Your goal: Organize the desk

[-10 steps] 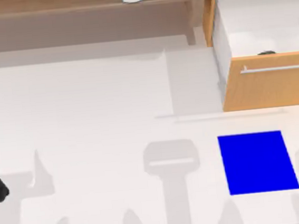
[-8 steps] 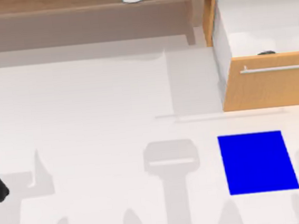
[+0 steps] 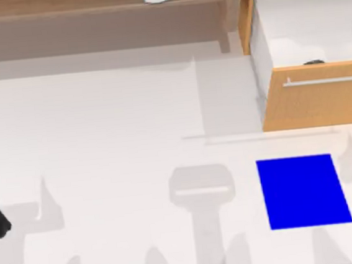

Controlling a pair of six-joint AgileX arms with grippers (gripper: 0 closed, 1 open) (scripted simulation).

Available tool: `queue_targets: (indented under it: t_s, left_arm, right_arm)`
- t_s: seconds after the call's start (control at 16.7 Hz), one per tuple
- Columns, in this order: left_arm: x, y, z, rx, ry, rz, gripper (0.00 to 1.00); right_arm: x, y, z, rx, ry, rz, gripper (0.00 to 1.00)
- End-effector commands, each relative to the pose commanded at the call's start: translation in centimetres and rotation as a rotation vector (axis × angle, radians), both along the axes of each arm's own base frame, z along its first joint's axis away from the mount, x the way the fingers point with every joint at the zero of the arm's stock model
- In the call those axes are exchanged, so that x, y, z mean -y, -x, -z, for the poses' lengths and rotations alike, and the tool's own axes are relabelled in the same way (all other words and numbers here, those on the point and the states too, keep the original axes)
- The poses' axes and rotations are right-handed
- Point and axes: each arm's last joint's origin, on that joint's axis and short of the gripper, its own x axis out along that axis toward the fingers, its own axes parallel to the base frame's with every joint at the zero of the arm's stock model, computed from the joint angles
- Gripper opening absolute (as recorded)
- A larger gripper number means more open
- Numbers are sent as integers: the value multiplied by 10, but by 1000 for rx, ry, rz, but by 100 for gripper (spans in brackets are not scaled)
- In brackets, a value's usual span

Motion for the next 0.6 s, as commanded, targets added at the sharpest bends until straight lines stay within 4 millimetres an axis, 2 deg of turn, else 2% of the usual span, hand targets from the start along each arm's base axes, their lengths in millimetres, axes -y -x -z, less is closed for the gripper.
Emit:
queue_targets:
  t_s: [0.18,0.36,0.48,0.6]
  left_arm:
    - [0,0,0,0,0,0,100]
    - [0,0,0,0,0,0,100]
    - [0,0,0,0,0,0,100]
    - [0,0,0,0,0,0,100]
  right_arm:
    - [-4,-34,-44,-174,26,-26,100]
    - [-11,-92,-77,-370,56,-62,100]
    - [-18,-139,-87,-506,77,-89,100]
    - [-27,-190,-83,-640,98,-118,100]
